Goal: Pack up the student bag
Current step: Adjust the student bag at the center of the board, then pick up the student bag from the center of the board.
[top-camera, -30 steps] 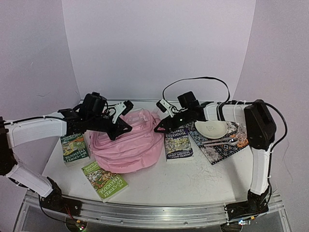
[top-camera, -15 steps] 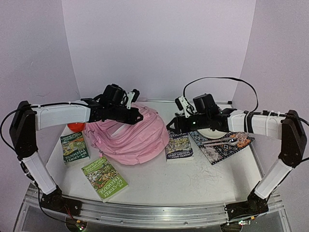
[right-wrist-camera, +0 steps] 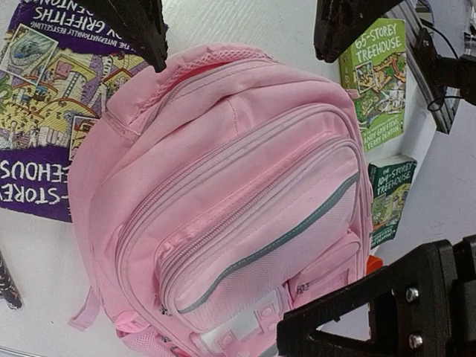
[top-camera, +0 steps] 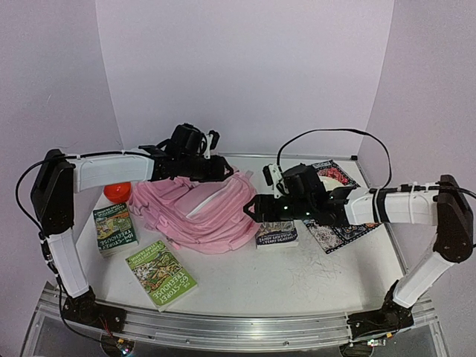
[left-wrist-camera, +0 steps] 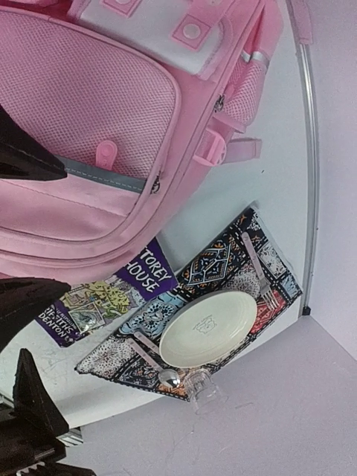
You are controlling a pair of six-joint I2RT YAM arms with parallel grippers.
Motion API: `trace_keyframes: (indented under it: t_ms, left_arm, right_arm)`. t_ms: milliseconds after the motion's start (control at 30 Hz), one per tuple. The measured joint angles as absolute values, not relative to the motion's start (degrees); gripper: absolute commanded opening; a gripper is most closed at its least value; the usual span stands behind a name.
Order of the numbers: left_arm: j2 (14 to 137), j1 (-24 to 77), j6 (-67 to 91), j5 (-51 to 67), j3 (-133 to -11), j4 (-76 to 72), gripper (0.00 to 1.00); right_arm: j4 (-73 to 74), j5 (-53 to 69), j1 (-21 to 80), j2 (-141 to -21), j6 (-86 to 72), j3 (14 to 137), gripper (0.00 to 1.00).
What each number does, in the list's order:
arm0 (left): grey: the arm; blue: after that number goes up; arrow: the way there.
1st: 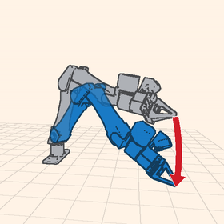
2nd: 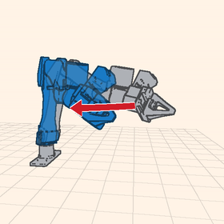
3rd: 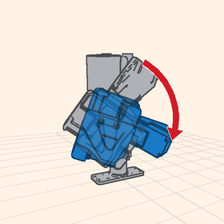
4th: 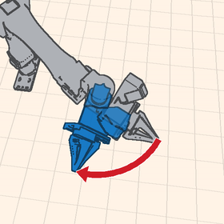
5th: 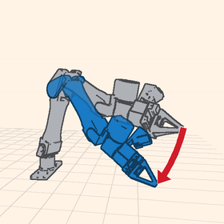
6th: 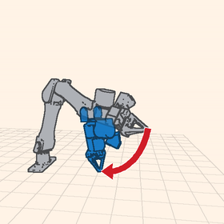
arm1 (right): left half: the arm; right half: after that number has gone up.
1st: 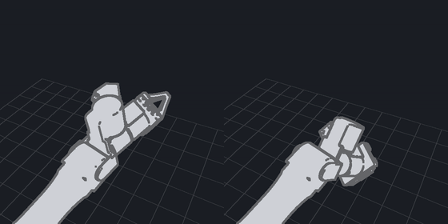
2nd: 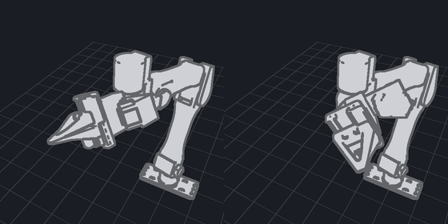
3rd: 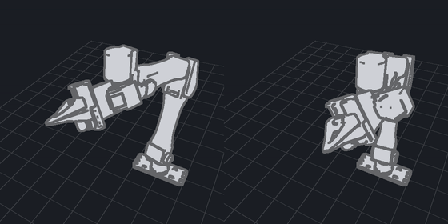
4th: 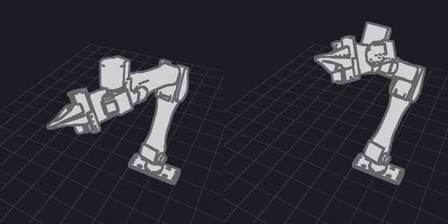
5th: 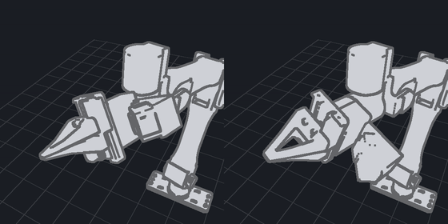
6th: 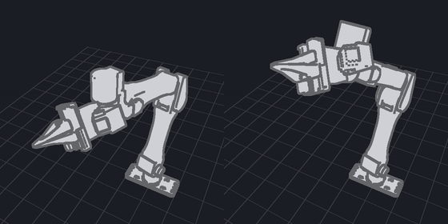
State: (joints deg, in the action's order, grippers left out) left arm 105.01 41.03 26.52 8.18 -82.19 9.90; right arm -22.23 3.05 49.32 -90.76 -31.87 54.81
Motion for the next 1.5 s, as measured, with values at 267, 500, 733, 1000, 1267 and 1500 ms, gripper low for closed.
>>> trace_keyframes:
  t_ms: [267, 500, 733, 1000, 1267, 1500]
  left_arm:
    - [98.0, 36.9, 23.3, 5.6, -75.8, 15.8, 0.61]
    - [88.7, 33.8, 20.6, 3.9, -64.8, 23.9, 0.62]
    - [81.4, 33.3, 23.9, 3.8, -54.8, 27.6, 0.6]
    - [76.3, 33.0, 33.1, 4.9, -45.9, 26.4, 0.57]
    - [74.3, 33.1, 36.7, 6.3, -42.6, 24.7, 0.54]
    - [73.7, 33.2, 38.9, 6.9, -40.8, 23.4, 0.52]
  right_arm:
    - [-25.7, 1.8, 52.3, -93.4, -36.8, 54.7, 0.69]
    - [-25.9, 1.0, 55.6, -95.5, -38.8, 54.8, 0.7]
    - [-26.1, -3.0, 57.4, -97.8, -44.0, 55.1, 0.75]
    - [-25.7, -5.2, 57.4, -99.9, -55.1, 55.9, 0.76]
    - [-23.2, -4.5, 57.3, -107.6, -61.5, 63.2, 0.56]
    - [-23.4, -2.1, 56.8, -110.4, -62.7, 67.9, 0.0]
